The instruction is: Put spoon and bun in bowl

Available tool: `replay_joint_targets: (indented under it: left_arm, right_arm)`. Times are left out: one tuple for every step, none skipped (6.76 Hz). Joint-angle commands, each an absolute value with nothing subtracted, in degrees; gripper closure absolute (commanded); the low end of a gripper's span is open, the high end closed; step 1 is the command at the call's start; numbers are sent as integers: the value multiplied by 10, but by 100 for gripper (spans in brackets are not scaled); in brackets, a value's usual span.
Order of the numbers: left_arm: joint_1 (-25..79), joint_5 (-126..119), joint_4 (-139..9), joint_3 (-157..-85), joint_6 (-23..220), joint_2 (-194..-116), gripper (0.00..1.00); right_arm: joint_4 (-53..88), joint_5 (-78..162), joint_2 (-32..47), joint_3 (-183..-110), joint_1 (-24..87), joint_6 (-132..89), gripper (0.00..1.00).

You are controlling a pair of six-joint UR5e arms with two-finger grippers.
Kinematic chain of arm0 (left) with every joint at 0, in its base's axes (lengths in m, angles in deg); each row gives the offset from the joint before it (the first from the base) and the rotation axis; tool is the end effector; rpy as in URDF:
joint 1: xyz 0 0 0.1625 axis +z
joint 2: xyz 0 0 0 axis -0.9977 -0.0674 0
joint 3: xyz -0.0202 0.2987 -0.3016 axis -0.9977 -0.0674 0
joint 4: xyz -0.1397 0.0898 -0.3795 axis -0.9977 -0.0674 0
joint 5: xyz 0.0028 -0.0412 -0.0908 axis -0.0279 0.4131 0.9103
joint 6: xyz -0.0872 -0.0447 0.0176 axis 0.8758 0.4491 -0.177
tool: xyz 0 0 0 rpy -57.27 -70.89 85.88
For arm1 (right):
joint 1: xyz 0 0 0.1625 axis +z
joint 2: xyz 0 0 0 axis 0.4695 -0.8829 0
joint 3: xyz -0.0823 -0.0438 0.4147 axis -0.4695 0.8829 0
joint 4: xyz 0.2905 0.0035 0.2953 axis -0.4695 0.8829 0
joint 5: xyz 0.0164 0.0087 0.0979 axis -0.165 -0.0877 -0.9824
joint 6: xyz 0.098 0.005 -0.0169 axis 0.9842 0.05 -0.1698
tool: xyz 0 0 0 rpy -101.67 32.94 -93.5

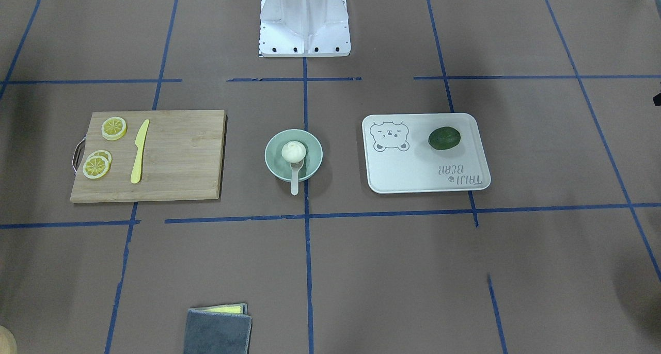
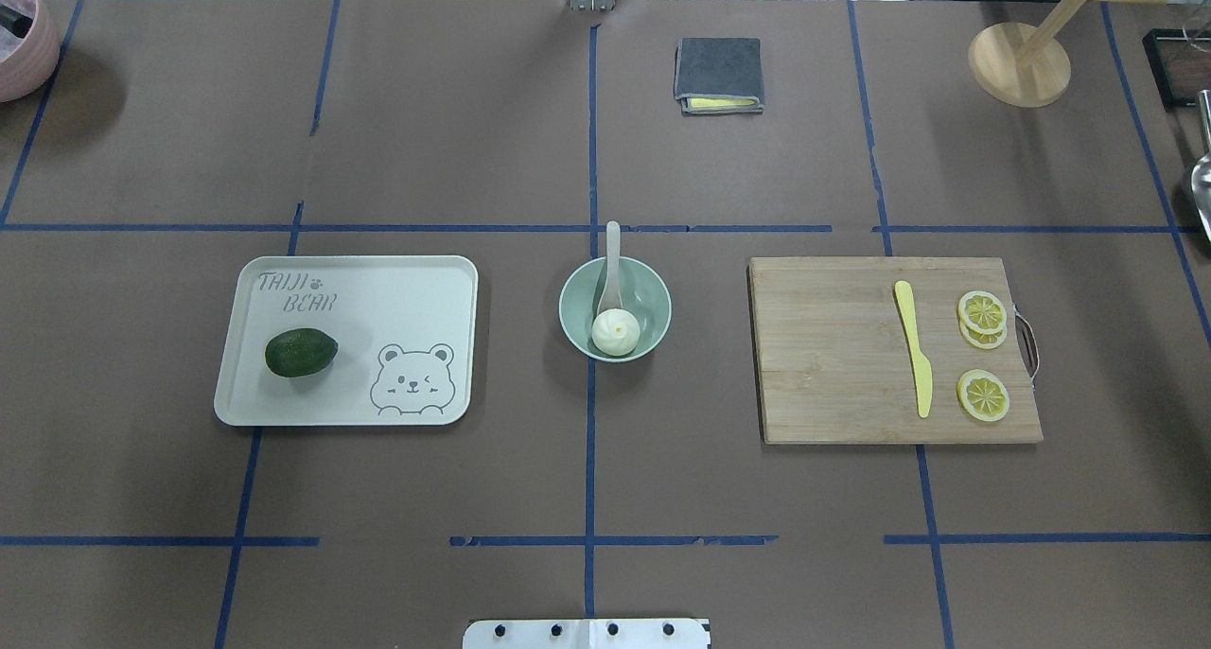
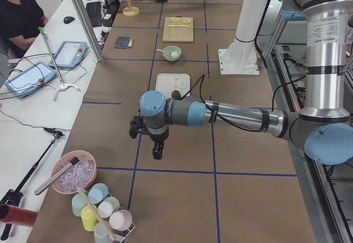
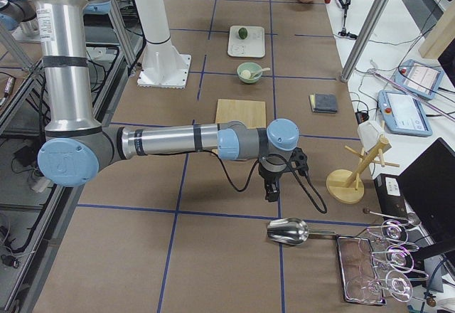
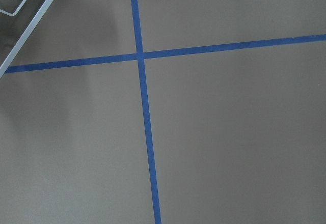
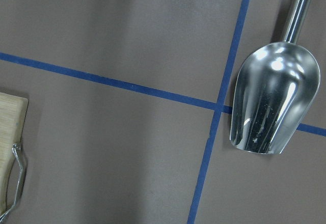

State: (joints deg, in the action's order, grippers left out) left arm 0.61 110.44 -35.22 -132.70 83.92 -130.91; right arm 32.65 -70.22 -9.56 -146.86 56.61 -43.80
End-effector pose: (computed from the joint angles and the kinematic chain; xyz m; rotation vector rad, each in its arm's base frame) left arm -0.0259 -0.4645 0.5918 0.0409 0.8005 0.1040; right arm 0.0135 -0.5207 0.6078 0.0669 -0.7954 -0.2111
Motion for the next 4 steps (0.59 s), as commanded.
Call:
replay_joint_targets:
  left_arm:
    - [5,1104,-350,-1339,840,-1308,0]
    - [6,1105,-353,-1333,838,-1310,0]
    - [5,1105,-351,-1345,838,-1316,0]
    - [5,1105,-351,-1344,838,-1322,0]
  right_arm:
    - [329,-710,-98,-1466,566,-437,0]
    - [329,-713,-99,-1466,566,-431,0]
    - [327,-716,-110,-1471,566,-433,0]
    - [325,-709,-110,-1471,566,-439,0]
